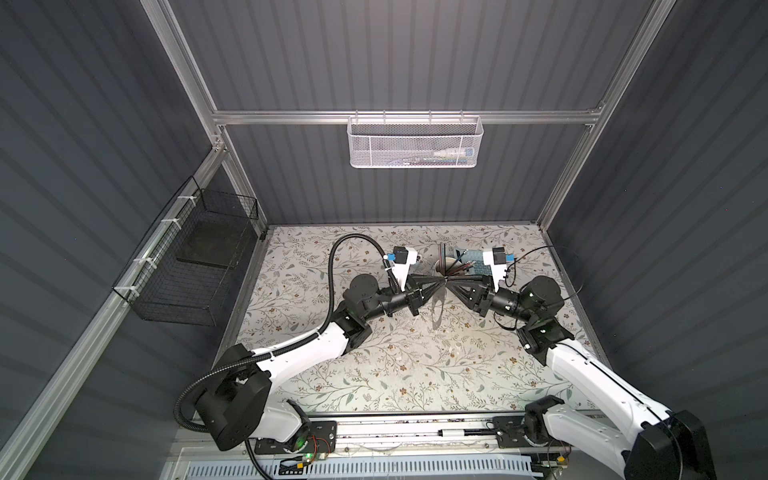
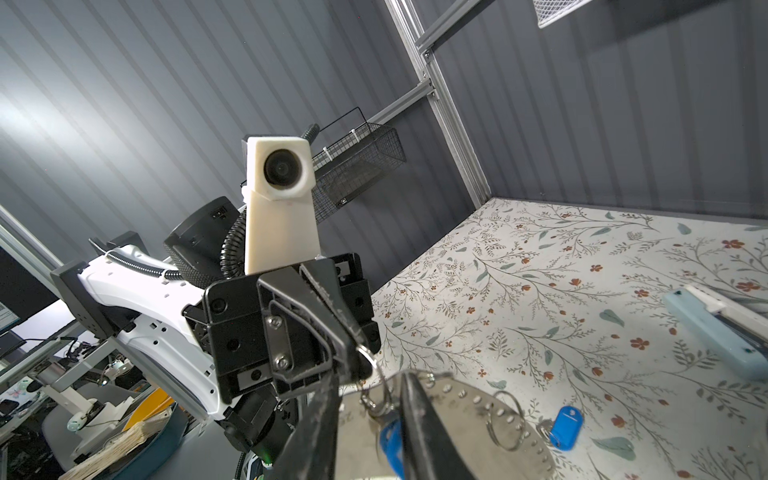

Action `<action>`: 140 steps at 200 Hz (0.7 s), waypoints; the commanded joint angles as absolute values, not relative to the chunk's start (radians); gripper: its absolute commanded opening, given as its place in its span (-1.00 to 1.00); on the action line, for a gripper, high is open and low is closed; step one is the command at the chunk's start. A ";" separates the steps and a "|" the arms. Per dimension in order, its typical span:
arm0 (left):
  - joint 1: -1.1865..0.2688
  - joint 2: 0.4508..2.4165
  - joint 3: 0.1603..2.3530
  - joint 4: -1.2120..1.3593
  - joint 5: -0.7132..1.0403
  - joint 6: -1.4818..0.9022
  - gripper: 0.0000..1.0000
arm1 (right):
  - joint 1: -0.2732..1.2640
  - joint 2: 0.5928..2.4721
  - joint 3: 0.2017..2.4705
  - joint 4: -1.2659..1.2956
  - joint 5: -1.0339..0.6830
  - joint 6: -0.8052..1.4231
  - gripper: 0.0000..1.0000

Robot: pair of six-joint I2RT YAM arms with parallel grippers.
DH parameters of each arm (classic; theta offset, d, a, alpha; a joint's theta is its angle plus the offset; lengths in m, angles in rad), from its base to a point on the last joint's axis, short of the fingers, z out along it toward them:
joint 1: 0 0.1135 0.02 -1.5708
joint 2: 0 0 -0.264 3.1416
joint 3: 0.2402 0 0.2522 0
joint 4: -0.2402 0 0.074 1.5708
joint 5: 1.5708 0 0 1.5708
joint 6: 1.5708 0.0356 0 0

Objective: Put the keys on the keyring

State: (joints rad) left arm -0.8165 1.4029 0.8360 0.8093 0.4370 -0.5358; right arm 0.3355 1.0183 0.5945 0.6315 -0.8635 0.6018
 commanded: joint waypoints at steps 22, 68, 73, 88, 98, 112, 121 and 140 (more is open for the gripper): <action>-0.819 1.402 0.834 0.880 0.429 -0.542 -1.00 | 0.345 1.024 0.583 0.642 -0.897 0.624 -0.49; -0.820 1.396 0.828 0.874 0.413 -0.539 -1.00 | 0.334 0.984 0.577 0.595 -0.865 0.593 -0.33; -0.820 1.393 0.829 0.870 0.413 -0.536 -1.00 | 0.333 0.980 0.581 0.585 -0.861 0.585 -0.31; -0.821 1.388 0.825 0.864 0.406 -0.530 -1.00 | 0.320 0.975 0.599 0.548 -0.857 0.579 -0.28; -0.819 1.388 0.824 0.865 0.405 -0.531 -1.00 | 0.309 0.974 0.603 0.548 -0.862 0.583 -0.23; -0.821 1.390 0.824 0.874 0.411 -0.535 -1.00 | 0.304 0.973 0.599 0.554 -0.859 0.590 -0.16; -0.819 1.388 0.824 0.876 0.411 -0.537 -1.00 | 0.302 0.975 0.594 0.569 -0.857 0.601 -0.13; -0.821 1.383 0.822 0.874 0.412 -0.535 -1.00 | 0.299 0.983 0.591 0.584 -0.864 0.619 -0.08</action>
